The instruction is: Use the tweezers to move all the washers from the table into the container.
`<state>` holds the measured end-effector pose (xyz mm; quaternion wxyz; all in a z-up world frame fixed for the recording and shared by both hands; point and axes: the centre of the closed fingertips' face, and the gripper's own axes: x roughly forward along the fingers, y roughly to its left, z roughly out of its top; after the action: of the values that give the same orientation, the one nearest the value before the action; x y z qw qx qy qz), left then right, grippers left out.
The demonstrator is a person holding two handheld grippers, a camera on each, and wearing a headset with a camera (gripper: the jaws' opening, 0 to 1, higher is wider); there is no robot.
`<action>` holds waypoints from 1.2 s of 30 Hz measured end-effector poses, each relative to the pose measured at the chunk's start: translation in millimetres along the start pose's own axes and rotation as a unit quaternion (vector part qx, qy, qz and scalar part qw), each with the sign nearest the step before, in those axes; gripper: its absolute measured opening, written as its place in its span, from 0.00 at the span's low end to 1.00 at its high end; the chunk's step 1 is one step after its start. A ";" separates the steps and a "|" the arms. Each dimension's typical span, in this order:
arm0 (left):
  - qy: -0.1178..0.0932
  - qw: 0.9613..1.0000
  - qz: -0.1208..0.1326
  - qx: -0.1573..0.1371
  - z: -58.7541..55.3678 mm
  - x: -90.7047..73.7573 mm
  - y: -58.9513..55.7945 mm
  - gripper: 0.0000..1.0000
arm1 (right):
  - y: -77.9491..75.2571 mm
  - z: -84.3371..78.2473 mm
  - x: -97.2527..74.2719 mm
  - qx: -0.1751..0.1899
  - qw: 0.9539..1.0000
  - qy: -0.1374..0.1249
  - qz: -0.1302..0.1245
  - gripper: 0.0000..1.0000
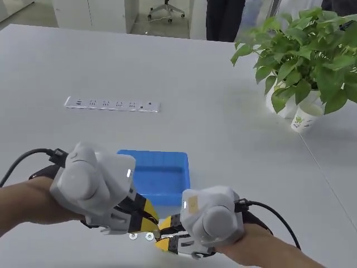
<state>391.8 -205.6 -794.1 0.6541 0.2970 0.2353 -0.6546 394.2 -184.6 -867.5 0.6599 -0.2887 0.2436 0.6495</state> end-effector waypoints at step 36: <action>-0.004 1.000 -0.011 0.002 5.7 7.4 4.1 0.06 | -1.0 -0.7 -1.8 0.032 0.999 -0.010 -0.001 0.13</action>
<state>395.7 -215.0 -795.0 0.6470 0.2934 0.2347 -0.6635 395.2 -186.3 -866.7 0.6717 -0.2615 0.2572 0.6436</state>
